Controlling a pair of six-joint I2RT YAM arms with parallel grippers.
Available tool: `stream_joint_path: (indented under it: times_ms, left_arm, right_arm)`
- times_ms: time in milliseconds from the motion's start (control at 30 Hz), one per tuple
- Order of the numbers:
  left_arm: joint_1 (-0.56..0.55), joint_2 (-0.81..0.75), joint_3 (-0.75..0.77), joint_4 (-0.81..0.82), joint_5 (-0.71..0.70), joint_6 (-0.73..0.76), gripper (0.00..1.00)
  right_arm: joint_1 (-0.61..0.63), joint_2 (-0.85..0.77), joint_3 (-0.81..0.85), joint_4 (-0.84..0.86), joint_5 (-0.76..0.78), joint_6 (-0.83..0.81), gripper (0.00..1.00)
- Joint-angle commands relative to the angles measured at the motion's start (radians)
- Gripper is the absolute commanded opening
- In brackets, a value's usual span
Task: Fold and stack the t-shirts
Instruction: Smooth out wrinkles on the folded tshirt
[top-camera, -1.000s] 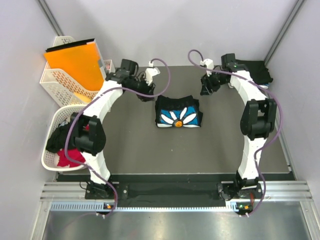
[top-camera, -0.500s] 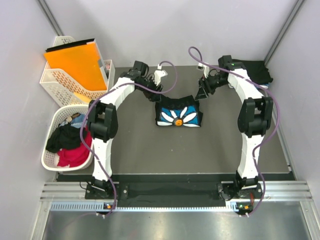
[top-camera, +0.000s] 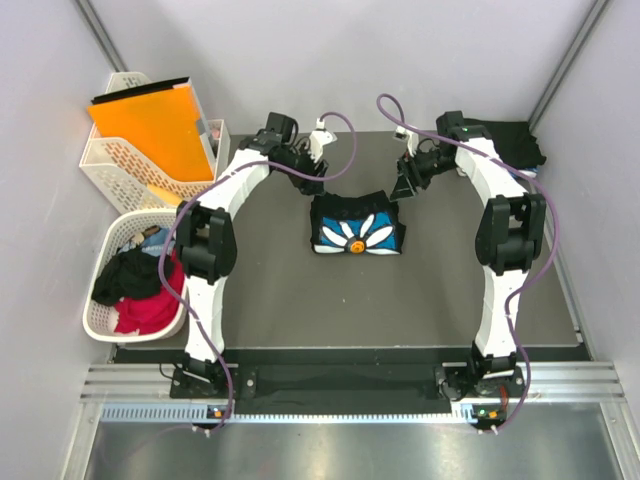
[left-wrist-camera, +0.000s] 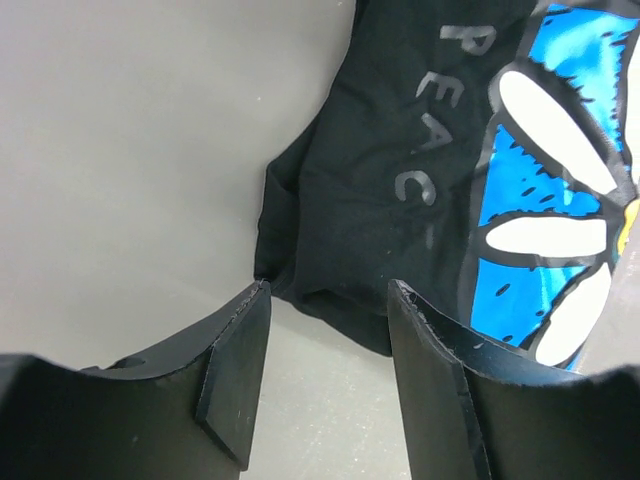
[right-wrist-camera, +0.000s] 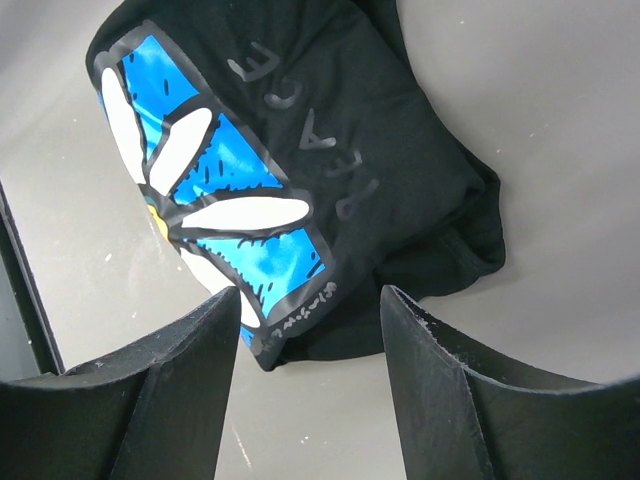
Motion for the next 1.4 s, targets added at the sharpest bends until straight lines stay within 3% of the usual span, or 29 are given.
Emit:
stream_joint_path:
  times_ms: [0, 200, 600, 767, 1000, 1100, 1367]
  left_arm:
    - [0.01, 0.032, 0.075, -0.038, 0.097, -0.017, 0.56]
    - [0.038, 0.076, 0.103, -0.069, 0.166, -0.08, 0.55]
    - [0.051, 0.114, 0.126, -0.11, 0.171, -0.065, 0.53]
    - [0.054, 0.118, 0.12, -0.104, 0.178, -0.054, 0.25]
    - [0.056, 0.134, 0.117, -0.09, 0.197, -0.075, 0.24]
    - [0.056, 0.131, 0.112, -0.09, 0.195, -0.076, 0.0]
    - [0.056, 0.114, 0.109, -0.095, 0.2, -0.068, 0.0]
  right_arm:
    - [0.01, -0.004, 0.037, 0.023, -0.012, -0.002, 0.58]
    - [0.016, -0.015, 0.03, 0.027, 0.005, -0.008, 0.58]
    - [0.034, -0.012, 0.03, 0.033, 0.022, -0.014, 0.58]
    - [0.036, 0.015, 0.021, 0.037, 0.026, -0.022, 0.59]
    - [0.036, 0.043, 0.033, 0.053, 0.02, -0.018, 0.6]
    - [0.034, 0.06, 0.036, 0.057, 0.009, -0.017, 0.6]
    - [0.011, 0.16, 0.119, 0.092, -0.032, 0.049, 0.64]
